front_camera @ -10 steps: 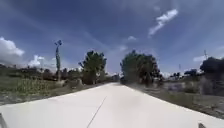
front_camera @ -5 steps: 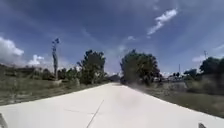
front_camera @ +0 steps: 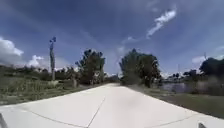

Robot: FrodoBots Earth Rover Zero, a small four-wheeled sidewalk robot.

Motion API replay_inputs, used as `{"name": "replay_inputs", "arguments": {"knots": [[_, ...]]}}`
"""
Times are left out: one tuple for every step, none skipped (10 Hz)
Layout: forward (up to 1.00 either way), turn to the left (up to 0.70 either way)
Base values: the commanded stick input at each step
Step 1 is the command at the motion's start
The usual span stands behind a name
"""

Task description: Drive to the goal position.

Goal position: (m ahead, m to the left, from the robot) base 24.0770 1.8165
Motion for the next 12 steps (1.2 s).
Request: {"name": "replay_inputs", "arguments": {"knots": [[0.85, 0.0], [0.85, 0.0], [0.85, 0.0], [0.85, 0.0], [0.85, 0.0], [0.85, 0.0], [0.85, 0.0], [0.85, 0.18], [0.85, 0.34], [0.85, 0.34], [0.85, 0.0], [0.85, 0.0]]}}
